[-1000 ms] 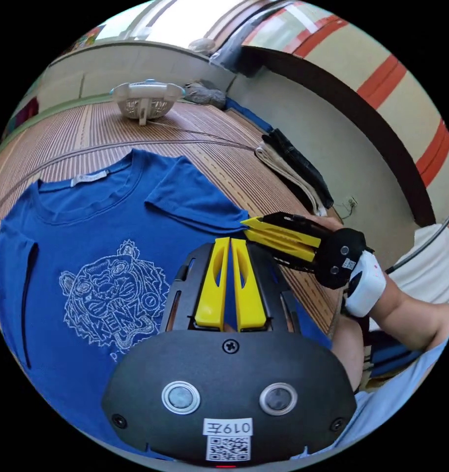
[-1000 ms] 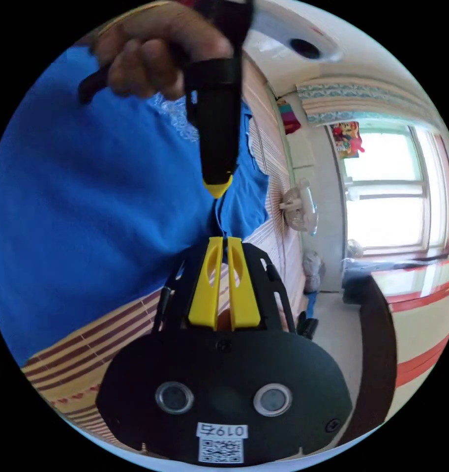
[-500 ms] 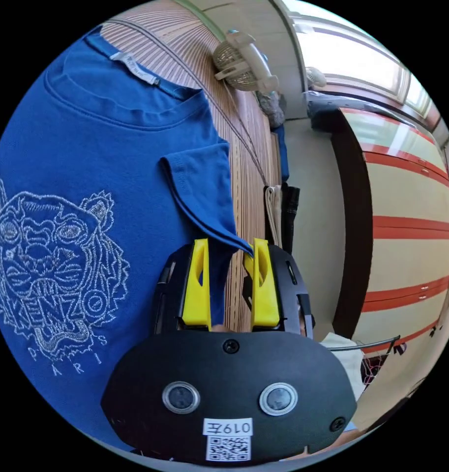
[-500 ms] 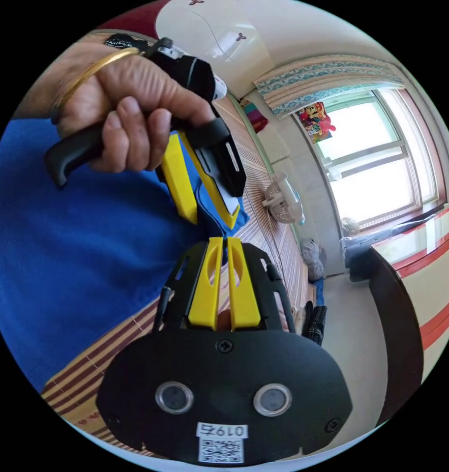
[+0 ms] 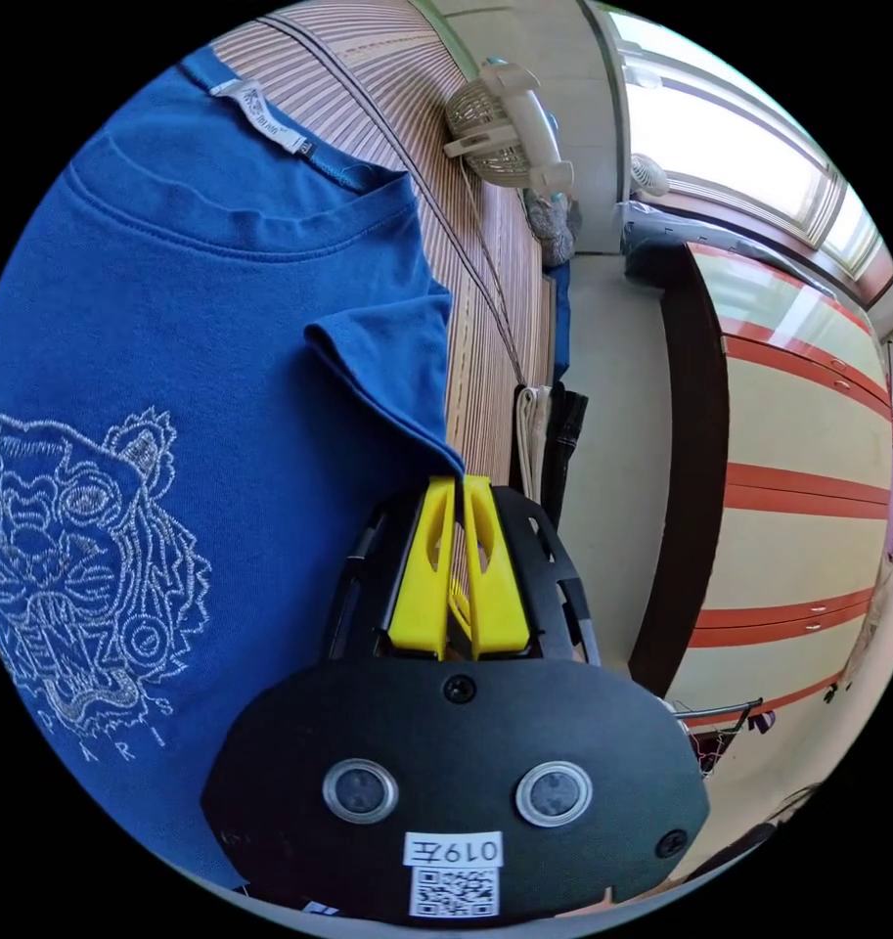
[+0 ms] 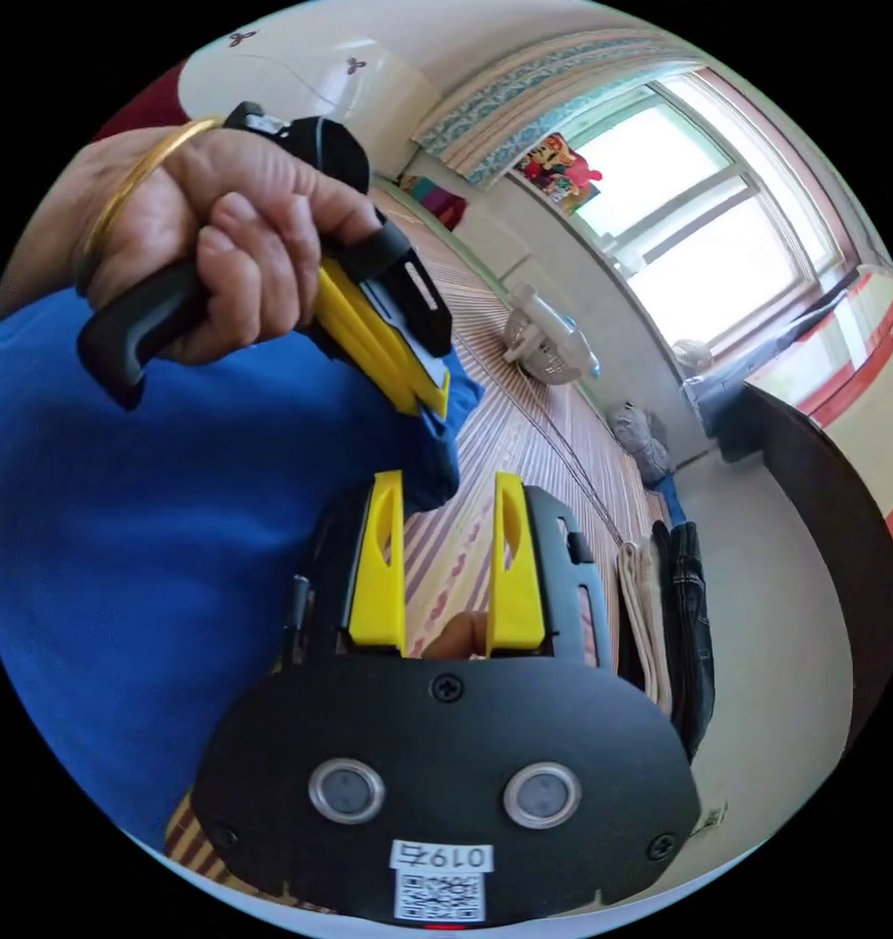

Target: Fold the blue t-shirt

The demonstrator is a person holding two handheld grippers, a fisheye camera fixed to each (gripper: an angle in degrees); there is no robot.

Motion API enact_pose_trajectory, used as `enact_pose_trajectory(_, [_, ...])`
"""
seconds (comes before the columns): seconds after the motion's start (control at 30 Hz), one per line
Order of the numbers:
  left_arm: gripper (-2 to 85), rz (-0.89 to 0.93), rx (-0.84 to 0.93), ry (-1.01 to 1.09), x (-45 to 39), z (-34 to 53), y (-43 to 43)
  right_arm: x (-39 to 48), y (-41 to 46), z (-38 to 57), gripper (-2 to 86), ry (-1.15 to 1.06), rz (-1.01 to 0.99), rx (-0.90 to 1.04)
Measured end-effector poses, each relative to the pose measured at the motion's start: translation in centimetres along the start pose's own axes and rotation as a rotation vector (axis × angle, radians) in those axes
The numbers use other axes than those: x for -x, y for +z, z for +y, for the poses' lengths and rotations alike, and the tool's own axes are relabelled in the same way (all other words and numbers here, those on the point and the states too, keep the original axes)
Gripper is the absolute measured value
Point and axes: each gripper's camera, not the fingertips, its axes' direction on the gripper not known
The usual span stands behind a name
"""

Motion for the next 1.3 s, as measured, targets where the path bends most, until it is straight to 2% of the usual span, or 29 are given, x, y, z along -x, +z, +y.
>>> enact_pose_trajectory(0.13, [2.2, 0.044, 0.006, 0.003, 1.1, -0.5, 0.2, 1.8, -0.7, -2.2, 11.5, -0.011, 0.042, 0.002])
enact_pose_trajectory(0.4, [2.1, -0.001, 0.029, 0.024, 2.8, -1.7, 0.1, 4.9, -3.3, -5.2, 7.7, -0.059, 0.099, 0.058])
enact_pose_trajectory(0.5, [1.9, -0.035, 0.064, 0.02, 3.6, -2.1, 0.6, 8.1, -4.7, -6.8, 4.1, -0.171, 0.173, 0.087])
enact_pose_trajectory(0.63, [1.9, -0.06, 0.084, 0.019, 4.6, -2.6, 1.1, 14.7, -6.5, -8.0, 0.5, -0.369, 0.419, 0.091])
enact_pose_trajectory(0.8, [2.2, -0.069, 0.126, 0.097, 4.1, -3.7, 1.1, 18.2, -9.0, -9.9, 0.7, -0.406, 0.506, 0.074])
enact_pose_trajectory(1.0, [1.8, -0.026, 0.215, 0.209, 3.3, -5.0, -1.3, 20.0, -12.2, -12.7, 2.4, -0.43, 0.487, 0.045])
enact_pose_trajectory(1.1, [1.3, -0.043, 0.23, 0.302, 1.9, -4.8, -3.7, 21.9, -13.2, -13.8, -0.1, -0.457, 0.517, 0.039])
enact_pose_trajectory(1.2, [1.0, -0.116, 0.133, 0.399, -0.4, -5.1, -6.4, 23.4, -14.2, -15.0, -0.7, -0.454, 0.545, 0.027])
enact_pose_trajectory(1.3, [0.9, -0.096, 0.038, 0.474, -3.8, -7.5, -6.9, 24.7, -15.0, -16.2, -0.9, -0.464, 0.561, 0.021])
